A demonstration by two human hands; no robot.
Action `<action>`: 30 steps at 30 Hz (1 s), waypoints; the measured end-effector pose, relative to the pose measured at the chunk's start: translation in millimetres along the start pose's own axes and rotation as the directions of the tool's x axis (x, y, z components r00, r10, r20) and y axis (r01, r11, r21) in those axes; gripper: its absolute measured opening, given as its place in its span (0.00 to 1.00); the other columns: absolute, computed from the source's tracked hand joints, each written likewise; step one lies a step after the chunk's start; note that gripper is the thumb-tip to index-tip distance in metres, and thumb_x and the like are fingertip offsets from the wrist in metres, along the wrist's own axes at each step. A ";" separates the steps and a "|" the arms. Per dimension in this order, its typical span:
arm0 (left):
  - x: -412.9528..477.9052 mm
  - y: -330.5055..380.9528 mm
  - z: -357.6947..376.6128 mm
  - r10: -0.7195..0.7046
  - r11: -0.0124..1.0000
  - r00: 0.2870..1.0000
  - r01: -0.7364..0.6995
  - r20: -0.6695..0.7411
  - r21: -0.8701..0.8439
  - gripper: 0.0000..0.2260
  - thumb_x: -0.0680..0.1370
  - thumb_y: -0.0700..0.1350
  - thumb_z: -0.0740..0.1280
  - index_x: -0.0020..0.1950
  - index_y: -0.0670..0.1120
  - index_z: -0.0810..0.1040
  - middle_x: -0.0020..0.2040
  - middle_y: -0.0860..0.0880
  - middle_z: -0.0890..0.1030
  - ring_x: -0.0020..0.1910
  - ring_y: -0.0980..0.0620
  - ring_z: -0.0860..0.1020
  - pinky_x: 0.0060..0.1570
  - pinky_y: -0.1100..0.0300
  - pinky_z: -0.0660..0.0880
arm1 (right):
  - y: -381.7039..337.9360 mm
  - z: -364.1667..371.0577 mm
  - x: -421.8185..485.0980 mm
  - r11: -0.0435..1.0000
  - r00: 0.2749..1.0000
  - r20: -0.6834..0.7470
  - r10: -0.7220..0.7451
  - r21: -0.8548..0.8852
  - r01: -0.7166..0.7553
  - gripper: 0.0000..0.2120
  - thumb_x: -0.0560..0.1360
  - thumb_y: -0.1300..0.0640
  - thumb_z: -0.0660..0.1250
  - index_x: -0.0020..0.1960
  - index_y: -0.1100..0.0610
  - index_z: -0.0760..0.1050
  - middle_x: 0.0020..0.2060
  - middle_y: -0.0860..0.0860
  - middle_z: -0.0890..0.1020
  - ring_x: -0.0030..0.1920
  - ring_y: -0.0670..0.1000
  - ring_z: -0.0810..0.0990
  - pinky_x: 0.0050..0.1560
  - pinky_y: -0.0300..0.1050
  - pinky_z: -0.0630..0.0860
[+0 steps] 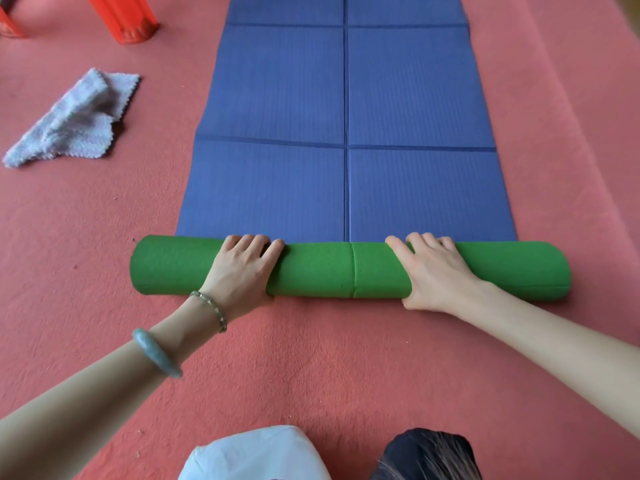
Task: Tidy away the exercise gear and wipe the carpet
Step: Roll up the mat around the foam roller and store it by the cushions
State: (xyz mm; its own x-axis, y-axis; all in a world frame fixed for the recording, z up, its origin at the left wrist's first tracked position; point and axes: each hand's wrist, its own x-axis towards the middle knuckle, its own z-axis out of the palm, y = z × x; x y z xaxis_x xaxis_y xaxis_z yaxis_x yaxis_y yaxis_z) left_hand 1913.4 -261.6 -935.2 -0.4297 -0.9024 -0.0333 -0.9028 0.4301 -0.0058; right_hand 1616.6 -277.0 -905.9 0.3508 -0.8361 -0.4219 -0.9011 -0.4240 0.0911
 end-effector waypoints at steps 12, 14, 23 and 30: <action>-12.4 5.3 -27.6 0.147 0.988 0.858 -0.110 0.493 -0.105 0.34 0.56 0.61 0.71 0.57 0.52 0.68 0.47 0.53 0.76 0.47 0.51 0.76 0.45 0.58 0.73 | -10.4 5.9 -35.6 0.975 0.971 0.218 -0.102 0.214 0.054 0.52 0.59 0.37 0.74 0.73 0.49 0.50 0.62 0.50 0.68 0.64 0.52 0.67 0.65 0.49 0.62; 9.8 -0.4 -34.9 0.133 0.979 0.753 0.003 0.644 -0.205 0.32 0.57 0.60 0.74 0.57 0.53 0.67 0.48 0.54 0.76 0.47 0.52 0.76 0.44 0.59 0.72 | -13.5 4.1 -34.1 0.982 0.987 0.136 -0.081 0.179 0.056 0.53 0.59 0.35 0.73 0.73 0.49 0.49 0.66 0.48 0.64 0.66 0.52 0.64 0.67 0.49 0.58; 42.6 -20.1 -36.3 0.109 0.938 0.675 0.173 0.730 -0.300 0.38 0.56 0.60 0.78 0.62 0.58 0.67 0.57 0.57 0.70 0.57 0.55 0.69 0.58 0.57 0.70 | -13.1 -2.0 -16.1 0.990 0.994 0.104 -0.029 0.142 0.014 0.48 0.58 0.36 0.73 0.70 0.47 0.53 0.59 0.49 0.70 0.60 0.53 0.70 0.60 0.53 0.67; -21.6 6.3 -25.4 0.066 0.997 0.997 -0.064 0.027 -0.049 0.41 0.63 0.67 0.67 0.68 0.42 0.67 0.61 0.42 0.75 0.57 0.41 0.75 0.56 0.48 0.72 | 2.7 -24.6 14.0 0.953 0.939 0.336 -0.081 0.302 -0.026 0.49 0.55 0.38 0.77 0.69 0.45 0.57 0.54 0.45 0.70 0.59 0.51 0.70 0.58 0.51 0.70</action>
State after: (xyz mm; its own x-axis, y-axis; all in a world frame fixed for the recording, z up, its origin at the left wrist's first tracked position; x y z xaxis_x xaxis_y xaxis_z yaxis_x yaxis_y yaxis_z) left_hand 1916.5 -240.1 -909.1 -0.4875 -0.8711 -0.0601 -0.8731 0.4855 0.0451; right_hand 1625.3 -298.5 -889.4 0.3163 -0.6336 -0.7061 -0.9449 -0.2767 -0.1750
